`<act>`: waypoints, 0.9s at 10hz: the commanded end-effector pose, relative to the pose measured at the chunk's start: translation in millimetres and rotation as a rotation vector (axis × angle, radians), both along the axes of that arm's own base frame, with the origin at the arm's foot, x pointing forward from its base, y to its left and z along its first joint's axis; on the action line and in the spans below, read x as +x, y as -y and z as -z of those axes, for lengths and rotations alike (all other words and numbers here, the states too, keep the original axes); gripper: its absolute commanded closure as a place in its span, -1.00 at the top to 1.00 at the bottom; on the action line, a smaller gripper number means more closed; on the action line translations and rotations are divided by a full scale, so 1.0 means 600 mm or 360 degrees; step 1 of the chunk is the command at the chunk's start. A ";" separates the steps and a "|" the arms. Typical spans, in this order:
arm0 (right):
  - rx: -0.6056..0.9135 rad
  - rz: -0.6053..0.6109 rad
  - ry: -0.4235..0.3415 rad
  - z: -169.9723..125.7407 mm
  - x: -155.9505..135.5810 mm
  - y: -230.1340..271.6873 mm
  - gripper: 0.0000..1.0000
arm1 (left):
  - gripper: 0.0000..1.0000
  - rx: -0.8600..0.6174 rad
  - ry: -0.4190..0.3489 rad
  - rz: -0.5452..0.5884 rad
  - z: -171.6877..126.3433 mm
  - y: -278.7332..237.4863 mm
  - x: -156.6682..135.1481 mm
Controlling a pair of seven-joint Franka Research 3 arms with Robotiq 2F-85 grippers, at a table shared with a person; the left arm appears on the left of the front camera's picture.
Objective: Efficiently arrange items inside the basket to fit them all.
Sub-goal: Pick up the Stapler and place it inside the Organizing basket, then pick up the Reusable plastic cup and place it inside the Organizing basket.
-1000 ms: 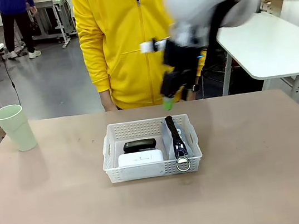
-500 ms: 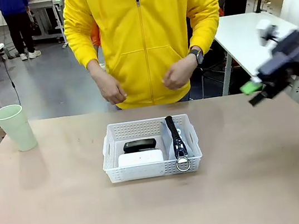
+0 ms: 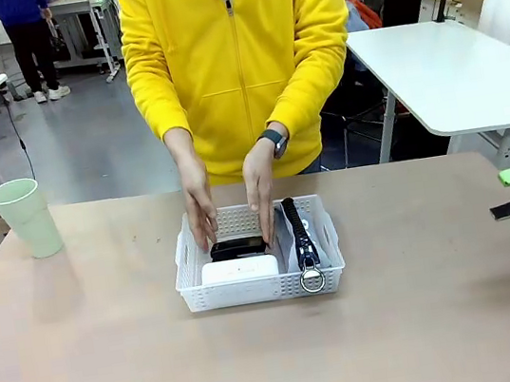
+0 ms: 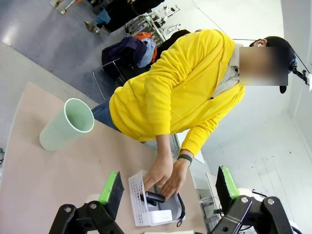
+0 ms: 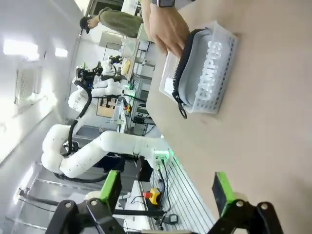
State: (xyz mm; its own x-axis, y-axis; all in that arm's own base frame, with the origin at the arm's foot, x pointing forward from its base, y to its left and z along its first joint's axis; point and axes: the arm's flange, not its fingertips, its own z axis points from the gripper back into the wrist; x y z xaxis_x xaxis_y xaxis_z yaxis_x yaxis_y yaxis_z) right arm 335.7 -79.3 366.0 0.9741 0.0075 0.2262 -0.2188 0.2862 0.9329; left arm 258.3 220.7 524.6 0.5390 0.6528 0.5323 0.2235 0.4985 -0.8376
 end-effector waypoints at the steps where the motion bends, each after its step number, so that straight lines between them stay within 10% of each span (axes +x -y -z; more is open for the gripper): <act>1: -0.0055 -0.0089 0.0080 -0.043 0.002 -0.031 1.00 | 1.00 -0.0004 0.0056 0.0001 0.005 0.007 -0.002; 9: -0.0055 -0.0089 0.0080 -0.043 0.002 -0.031 1.00 | 1.00 -0.0004 0.0056 0.0001 0.005 0.007 -0.002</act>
State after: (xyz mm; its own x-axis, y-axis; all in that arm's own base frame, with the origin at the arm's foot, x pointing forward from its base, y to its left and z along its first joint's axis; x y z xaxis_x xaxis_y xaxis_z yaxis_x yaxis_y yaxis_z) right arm 337.0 -59.5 388.4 0.9583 0.0699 0.2770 -0.2847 0.3125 0.9062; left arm 258.2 220.7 524.7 0.5391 0.6525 0.5325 0.2240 0.4984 -0.8375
